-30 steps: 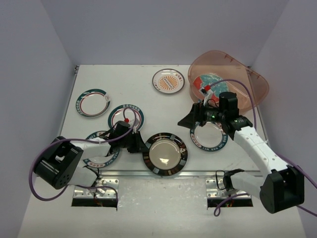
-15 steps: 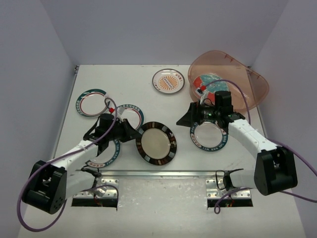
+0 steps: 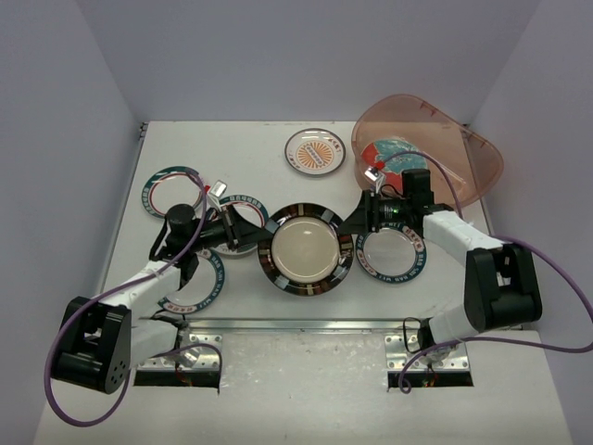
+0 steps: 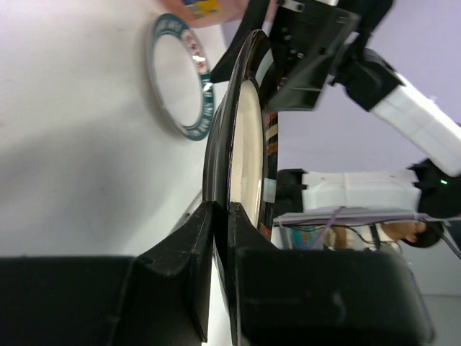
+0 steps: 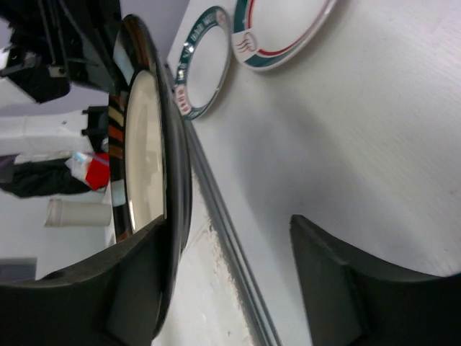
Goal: Place the plates into the plastic bin on the countertop
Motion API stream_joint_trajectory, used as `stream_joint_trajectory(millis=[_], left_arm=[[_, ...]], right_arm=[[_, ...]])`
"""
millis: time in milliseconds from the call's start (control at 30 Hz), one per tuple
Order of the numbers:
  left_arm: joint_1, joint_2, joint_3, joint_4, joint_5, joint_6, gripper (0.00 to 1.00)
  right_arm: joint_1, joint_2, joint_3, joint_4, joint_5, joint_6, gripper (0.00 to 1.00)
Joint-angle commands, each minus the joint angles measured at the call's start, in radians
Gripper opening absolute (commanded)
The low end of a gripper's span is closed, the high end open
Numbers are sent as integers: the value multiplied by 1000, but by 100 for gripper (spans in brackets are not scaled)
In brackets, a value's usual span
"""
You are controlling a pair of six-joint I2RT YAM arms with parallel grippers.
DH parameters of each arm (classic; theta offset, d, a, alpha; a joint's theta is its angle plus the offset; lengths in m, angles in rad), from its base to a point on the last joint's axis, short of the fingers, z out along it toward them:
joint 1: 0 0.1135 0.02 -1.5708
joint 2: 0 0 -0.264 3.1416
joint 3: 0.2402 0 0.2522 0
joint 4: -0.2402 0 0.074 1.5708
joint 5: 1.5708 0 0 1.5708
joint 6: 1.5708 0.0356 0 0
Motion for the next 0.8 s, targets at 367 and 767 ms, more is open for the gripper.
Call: stream_joint_trajectory(millis=[367,767], left_arm=[[0,-14,107,194,20,-101,0],[0,-288,453,-684,-629,327,100]], right_arm=[[2,-86,-83,499,-271,342,0],[-104,-156,4,479,39,585,0]])
